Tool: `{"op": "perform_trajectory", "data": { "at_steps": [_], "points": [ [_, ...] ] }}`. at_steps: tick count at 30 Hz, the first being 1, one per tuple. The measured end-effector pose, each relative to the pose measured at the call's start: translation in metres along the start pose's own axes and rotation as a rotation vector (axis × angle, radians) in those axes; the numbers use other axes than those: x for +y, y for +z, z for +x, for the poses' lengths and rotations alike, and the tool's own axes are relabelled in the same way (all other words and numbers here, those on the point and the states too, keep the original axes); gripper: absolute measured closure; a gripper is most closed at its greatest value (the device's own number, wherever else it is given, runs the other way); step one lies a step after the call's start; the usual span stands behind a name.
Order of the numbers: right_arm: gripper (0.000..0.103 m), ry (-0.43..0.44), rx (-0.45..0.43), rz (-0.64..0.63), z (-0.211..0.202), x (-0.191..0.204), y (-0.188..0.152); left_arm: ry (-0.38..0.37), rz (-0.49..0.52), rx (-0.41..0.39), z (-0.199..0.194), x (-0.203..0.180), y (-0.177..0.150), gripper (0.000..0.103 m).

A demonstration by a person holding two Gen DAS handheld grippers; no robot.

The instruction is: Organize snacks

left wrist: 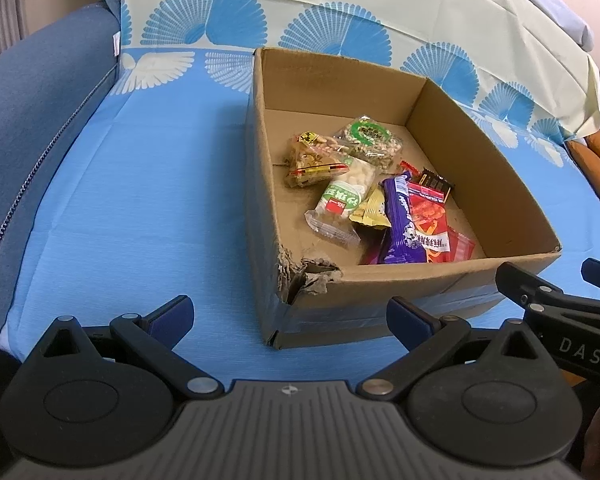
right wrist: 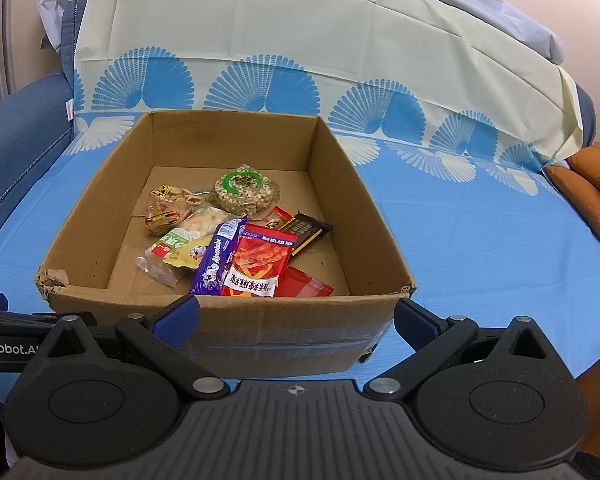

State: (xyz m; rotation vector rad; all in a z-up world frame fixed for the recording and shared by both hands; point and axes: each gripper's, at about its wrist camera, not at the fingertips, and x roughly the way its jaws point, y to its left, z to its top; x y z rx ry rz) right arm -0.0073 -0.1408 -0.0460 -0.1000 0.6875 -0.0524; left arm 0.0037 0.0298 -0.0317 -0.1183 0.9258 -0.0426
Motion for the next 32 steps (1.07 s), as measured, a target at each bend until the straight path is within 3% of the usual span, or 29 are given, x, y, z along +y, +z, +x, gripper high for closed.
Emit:
{"op": "perform_trajectory", "data": {
  "at_steps": [32],
  "points": [
    [0.001,0.004,0.002,-0.004,-0.0001,0.0,0.0003,0.004,-0.006,0.0,0.0037,-0.0001,-0.0022,0.001]
  ]
}}
